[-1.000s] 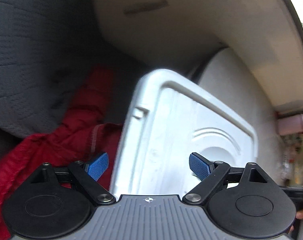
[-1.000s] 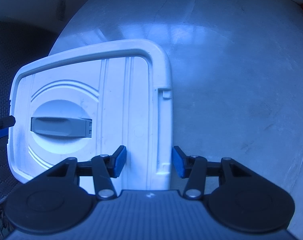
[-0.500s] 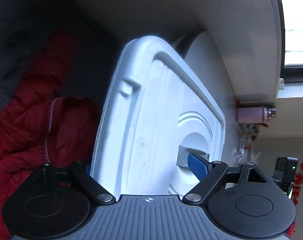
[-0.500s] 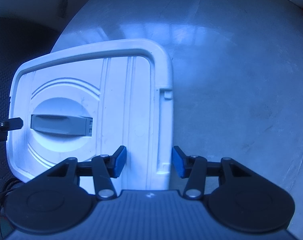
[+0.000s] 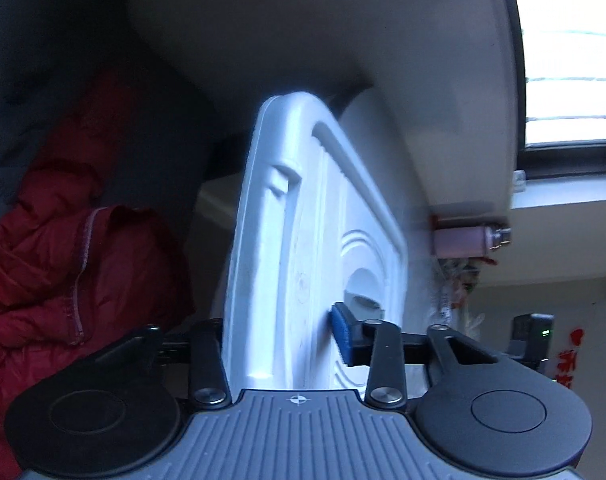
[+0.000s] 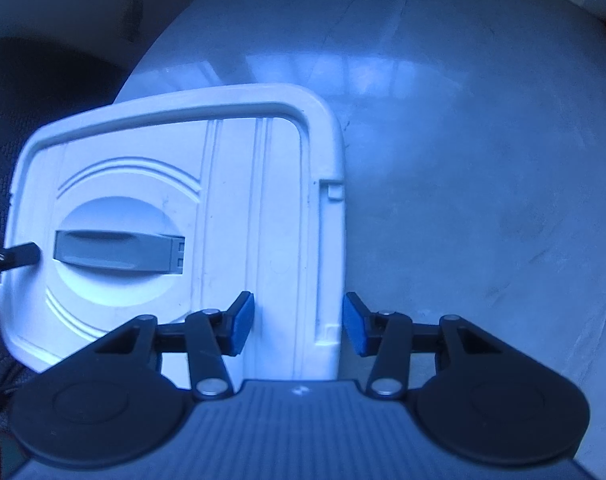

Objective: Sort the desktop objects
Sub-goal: 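Close the right gripper on the lid rim while the left gripper holds it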

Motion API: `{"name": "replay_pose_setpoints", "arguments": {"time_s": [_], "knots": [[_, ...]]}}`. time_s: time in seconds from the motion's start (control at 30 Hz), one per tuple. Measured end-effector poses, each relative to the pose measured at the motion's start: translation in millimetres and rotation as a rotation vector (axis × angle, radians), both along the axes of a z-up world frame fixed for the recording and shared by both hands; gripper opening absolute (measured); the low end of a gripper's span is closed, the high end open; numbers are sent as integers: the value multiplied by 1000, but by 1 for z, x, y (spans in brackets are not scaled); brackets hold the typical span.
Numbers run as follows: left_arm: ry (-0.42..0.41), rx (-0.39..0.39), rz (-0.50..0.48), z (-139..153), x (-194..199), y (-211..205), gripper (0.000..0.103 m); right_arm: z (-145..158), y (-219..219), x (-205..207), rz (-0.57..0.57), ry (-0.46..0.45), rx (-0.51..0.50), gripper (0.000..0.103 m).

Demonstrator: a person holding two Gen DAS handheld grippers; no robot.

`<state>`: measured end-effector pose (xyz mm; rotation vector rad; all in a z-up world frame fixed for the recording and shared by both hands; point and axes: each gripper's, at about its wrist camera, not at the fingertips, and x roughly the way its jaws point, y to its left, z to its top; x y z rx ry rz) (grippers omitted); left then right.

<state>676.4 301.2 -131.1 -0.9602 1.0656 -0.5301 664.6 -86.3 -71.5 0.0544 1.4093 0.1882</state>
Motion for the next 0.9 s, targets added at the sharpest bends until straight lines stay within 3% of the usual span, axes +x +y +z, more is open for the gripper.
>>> {"name": "replay_pose_setpoints", "arguments": {"time_s": [0.03,0.07,0.17,0.4,0.67,0.9], "knots": [[-13,-17,2,5,0,0,28,3,5,-2,10,-11,-8,18],[-26,-34,5,10,0,1,26,5,9,-3,19,-15,-23,11],[-30,-22,1,19,2,-1,26,3,19,-4,32,7,-56,10],[4,-24,0,19,-1,1,27,-3,25,-13,-43,29,7,10],[26,-17,-6,14,-2,1,30,-6,48,-19,-11,19,-39,11],[30,-5,1,13,-4,0,33,-9,53,-39,-14,4,-13,5]]}}
